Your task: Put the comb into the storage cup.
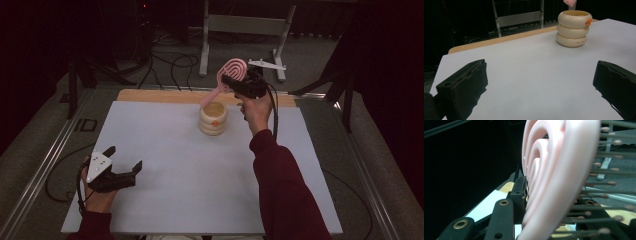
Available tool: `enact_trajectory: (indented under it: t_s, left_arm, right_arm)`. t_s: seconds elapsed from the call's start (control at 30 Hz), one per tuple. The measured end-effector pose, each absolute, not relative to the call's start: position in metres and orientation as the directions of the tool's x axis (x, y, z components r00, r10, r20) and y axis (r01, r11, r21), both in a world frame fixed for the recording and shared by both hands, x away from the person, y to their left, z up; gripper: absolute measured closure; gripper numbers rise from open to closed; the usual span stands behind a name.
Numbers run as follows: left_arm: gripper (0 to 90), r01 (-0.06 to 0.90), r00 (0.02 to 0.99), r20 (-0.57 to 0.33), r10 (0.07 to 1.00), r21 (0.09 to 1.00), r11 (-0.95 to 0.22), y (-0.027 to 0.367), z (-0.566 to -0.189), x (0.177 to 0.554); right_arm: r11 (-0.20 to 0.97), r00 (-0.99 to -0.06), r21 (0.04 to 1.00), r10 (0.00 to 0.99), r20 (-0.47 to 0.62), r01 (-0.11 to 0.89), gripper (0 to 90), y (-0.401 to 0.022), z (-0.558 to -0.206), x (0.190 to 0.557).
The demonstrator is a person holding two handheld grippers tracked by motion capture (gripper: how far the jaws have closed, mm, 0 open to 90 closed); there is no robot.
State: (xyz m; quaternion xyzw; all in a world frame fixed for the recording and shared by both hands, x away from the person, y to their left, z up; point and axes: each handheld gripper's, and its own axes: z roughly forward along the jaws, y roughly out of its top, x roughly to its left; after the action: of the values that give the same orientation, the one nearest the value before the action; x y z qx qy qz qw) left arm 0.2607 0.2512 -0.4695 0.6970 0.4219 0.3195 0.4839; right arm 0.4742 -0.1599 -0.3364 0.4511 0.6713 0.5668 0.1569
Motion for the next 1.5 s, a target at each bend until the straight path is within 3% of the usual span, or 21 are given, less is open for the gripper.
enact_trajectory:
  t_s: [0.8,1.5]
  left_arm:
    - [0.2,0.280,0.442,0.035,0.896,0.944,-0.175,0.251,-0.469,0.261]
    - [0.2,0.285,0.442,0.027,0.897,0.944,-0.168,0.252,-0.469,0.261]
  right_arm:
    - [-0.046,-0.453,0.877,0.843,0.291,0.477,63.0,-0.176,-0.343,0.483]
    - [-0.020,-0.435,0.857,0.855,0.281,0.515,63.0,-0.166,-0.358,0.486]
